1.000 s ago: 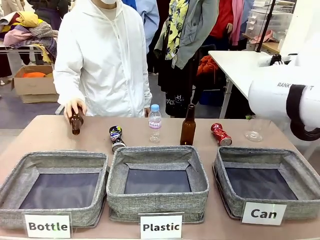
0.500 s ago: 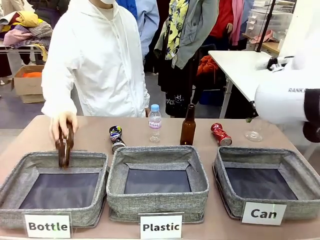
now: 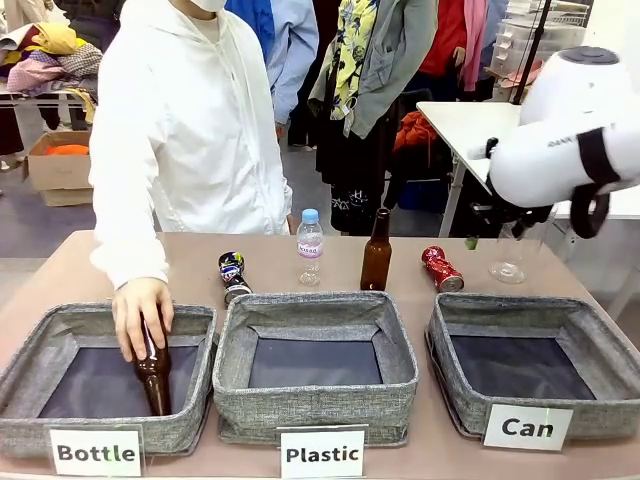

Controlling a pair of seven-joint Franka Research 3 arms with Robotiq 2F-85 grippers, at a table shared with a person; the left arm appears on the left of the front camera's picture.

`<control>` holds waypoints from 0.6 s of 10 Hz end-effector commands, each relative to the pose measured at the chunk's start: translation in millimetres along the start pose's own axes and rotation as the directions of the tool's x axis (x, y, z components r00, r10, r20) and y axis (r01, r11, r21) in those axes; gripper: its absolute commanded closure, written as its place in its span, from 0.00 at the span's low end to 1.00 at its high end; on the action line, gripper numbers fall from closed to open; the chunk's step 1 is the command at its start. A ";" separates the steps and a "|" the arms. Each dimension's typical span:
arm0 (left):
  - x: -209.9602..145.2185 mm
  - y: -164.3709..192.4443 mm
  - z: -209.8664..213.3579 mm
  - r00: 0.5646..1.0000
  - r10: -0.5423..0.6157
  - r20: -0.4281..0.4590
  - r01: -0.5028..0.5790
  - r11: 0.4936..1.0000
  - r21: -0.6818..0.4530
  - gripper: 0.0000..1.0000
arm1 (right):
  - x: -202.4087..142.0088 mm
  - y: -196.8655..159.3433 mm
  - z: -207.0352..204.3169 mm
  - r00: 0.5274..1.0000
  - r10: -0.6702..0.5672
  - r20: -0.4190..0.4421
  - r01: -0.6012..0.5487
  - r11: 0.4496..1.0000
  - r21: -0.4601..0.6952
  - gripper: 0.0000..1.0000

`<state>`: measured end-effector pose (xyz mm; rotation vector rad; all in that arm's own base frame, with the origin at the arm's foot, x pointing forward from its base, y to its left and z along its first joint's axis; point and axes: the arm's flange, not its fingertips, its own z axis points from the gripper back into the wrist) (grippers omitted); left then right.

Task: Sort the can waste into the basket.
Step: Pick up the can waste from the table and place it in the right Fabric basket.

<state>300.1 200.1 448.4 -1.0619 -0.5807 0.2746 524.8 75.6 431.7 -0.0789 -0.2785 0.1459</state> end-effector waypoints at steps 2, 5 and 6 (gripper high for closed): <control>23.6 -20.9 48.3 0.931 0.323 -0.168 -0.350 0.921 -0.172 0.00 | 39.7 26.8 -26.2 0.999 -0.016 -0.051 0.018 0.999 0.041 0.00; 31.0 -17.2 68.4 0.899 0.380 -0.219 -0.418 0.894 -0.162 0.00 | 57.6 42.5 -65.6 0.996 -0.016 -0.086 0.020 0.999 0.046 0.00; 30.5 -17.5 67.4 0.869 0.411 -0.274 -0.464 0.871 -0.165 0.00 | 63.4 44.3 -79.2 0.994 -0.032 -0.102 0.036 0.999 0.038 0.00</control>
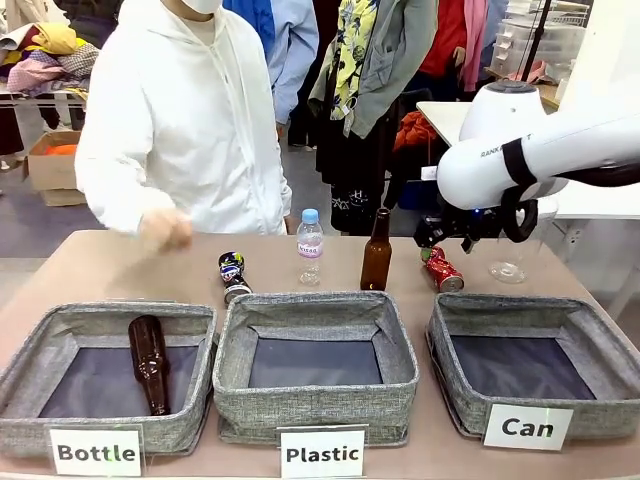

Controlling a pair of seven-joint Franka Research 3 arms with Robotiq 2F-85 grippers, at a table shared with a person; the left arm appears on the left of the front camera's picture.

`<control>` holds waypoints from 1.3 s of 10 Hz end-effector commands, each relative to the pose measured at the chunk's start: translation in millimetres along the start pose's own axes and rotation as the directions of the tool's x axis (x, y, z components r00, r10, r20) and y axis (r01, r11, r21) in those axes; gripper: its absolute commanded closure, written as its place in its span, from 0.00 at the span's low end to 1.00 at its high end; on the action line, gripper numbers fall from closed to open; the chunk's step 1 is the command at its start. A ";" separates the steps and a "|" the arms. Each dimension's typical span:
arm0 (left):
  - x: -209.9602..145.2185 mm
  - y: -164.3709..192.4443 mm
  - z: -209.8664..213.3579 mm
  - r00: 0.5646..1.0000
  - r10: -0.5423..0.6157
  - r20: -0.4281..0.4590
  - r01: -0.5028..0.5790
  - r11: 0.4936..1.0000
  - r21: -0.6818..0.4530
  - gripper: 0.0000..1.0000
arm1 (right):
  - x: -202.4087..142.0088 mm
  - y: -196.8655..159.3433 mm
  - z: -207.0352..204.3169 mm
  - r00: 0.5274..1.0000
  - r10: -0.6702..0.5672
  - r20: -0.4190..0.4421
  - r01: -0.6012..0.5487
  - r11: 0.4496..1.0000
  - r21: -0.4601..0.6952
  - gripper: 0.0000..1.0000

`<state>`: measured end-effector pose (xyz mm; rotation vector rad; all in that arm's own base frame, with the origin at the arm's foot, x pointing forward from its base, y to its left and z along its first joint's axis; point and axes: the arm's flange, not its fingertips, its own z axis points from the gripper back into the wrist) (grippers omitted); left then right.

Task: Sort the can waste into the basket.
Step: Pick up the can waste from the table and place it in the right Fabric basket.

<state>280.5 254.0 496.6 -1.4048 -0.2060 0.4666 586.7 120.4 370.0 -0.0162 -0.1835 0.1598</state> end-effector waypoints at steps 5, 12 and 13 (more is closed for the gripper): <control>-19.2 9.3 -30.0 0.992 0.026 -0.122 -0.010 0.991 0.134 0.00 | 33.9 -1.9 -54.4 0.994 -0.060 -0.095 0.058 0.998 -0.019 0.00; -35.3 23.4 -67.9 0.990 -0.059 -0.130 0.122 0.823 0.555 0.00 | 33.2 -2.4 -74.6 0.992 -0.075 -0.097 0.072 0.997 -0.030 0.00; -35.3 23.4 -67.9 0.990 -0.059 -0.130 0.122 0.823 0.555 0.00 | 36.0 -2.6 -75.5 0.992 -0.080 -0.100 0.079 0.997 -0.021 0.00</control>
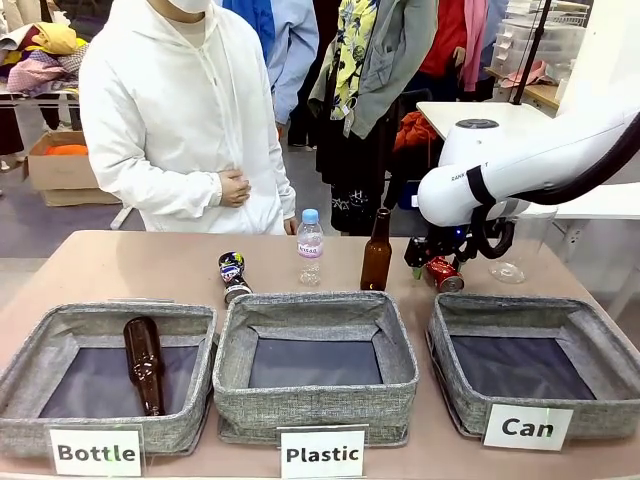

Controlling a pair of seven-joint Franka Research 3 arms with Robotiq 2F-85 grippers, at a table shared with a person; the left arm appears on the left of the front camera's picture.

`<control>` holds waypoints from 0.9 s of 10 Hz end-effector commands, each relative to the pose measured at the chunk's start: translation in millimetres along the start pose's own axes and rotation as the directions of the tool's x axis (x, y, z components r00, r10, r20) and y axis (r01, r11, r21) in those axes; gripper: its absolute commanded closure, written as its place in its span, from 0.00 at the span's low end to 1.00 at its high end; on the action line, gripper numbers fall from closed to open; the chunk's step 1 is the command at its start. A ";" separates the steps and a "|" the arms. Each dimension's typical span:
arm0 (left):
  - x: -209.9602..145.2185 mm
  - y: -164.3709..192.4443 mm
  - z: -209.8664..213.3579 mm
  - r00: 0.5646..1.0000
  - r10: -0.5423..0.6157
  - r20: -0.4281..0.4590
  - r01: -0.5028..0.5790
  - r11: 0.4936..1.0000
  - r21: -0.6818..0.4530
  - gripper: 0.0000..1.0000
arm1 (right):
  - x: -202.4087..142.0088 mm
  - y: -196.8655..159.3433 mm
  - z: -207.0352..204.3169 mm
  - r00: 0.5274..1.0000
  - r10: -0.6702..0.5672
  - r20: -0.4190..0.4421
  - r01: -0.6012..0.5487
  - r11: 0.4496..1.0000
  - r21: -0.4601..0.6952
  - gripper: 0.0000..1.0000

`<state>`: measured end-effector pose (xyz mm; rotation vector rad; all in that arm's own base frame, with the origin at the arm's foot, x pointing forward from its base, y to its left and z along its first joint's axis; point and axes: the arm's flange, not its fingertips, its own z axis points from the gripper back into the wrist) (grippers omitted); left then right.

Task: Sort the can waste into the basket.
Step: Pick up the can waste from the table and place it in the right Fabric basket.

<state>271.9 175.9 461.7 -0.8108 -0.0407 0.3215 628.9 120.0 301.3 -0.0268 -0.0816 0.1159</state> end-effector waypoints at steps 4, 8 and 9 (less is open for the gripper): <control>1.0 -1.3 6.7 1.000 0.012 -0.002 -0.012 1.000 -0.016 0.00 | 4.6 -0.5 -0.6 0.999 -0.045 0.010 0.045 0.999 -0.016 1.00; 1.0 -1.3 6.7 1.000 0.012 -0.002 -0.012 1.000 -0.016 0.00 | 3.7 0.0 0.4 0.998 -0.054 0.031 0.055 0.998 -0.020 1.00; 1.0 -1.3 6.7 1.000 0.012 -0.002 -0.012 1.000 -0.016 0.00 | 2.1 0.1 7.7 0.998 -0.050 0.045 0.051 0.998 -0.032 1.00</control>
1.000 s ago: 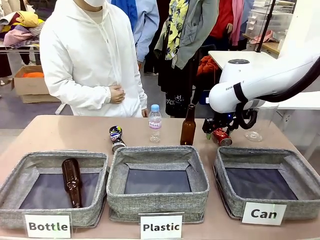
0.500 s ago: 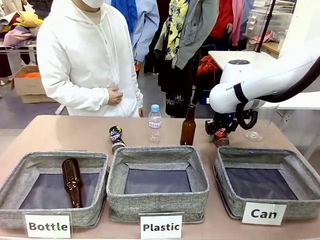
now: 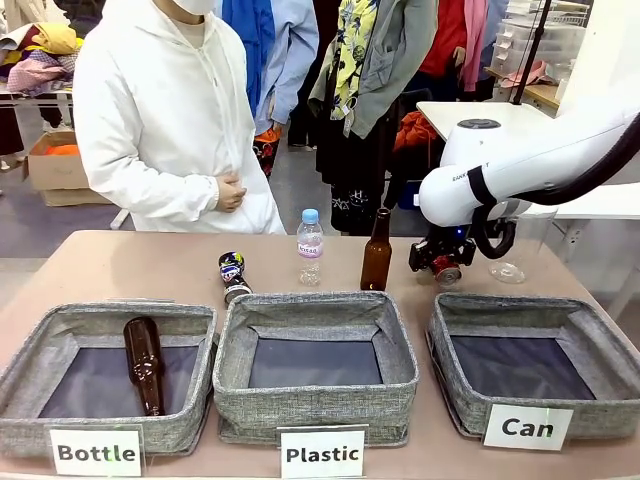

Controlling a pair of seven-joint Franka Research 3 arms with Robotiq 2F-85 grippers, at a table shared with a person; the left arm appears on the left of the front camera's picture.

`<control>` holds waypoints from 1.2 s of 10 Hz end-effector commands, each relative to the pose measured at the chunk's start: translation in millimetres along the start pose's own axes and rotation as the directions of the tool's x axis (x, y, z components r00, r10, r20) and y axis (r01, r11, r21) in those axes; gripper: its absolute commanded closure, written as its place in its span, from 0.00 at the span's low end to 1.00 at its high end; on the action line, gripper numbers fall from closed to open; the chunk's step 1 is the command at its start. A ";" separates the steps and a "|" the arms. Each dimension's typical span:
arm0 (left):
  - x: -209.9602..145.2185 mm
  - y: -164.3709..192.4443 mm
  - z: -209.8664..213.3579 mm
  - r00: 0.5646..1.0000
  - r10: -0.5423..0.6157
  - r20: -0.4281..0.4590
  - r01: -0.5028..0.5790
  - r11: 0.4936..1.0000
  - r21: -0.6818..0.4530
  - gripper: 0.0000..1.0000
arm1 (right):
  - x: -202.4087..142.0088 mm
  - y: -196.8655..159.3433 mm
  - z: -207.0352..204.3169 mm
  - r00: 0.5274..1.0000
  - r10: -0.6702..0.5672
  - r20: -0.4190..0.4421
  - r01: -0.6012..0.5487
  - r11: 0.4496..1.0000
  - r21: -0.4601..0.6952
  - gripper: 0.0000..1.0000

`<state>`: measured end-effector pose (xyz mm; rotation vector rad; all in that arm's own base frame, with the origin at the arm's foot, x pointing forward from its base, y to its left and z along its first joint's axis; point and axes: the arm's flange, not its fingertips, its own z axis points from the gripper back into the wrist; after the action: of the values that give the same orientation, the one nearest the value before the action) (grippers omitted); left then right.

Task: Sort the can waste into the basket.
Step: Pick up the can waste from the table and place it in the right Fabric basket.

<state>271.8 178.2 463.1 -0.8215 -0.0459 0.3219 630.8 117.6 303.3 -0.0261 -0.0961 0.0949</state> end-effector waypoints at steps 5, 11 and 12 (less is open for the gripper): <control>0.6 -1.9 4.1 1.000 0.013 -0.005 -0.013 1.000 -0.005 0.00 | -48.4 -1.7 140.7 0.982 0.062 0.180 -0.053 0.997 -0.051 1.00; 0.6 -1.9 4.1 1.000 0.013 -0.005 -0.013 1.000 -0.005 0.00 | -201.1 -27.8 217.6 0.785 0.596 0.169 -0.598 0.800 -0.049 1.00; 0.6 -1.9 4.1 1.000 0.013 -0.005 -0.013 1.000 -0.005 0.00 | -221.4 -41.0 210.7 0.664 0.739 0.115 -0.744 0.669 -0.002 1.00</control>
<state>272.0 178.4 464.2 -0.8209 -0.0475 0.3218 410.6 87.1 497.4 -0.0492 -0.2482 0.7293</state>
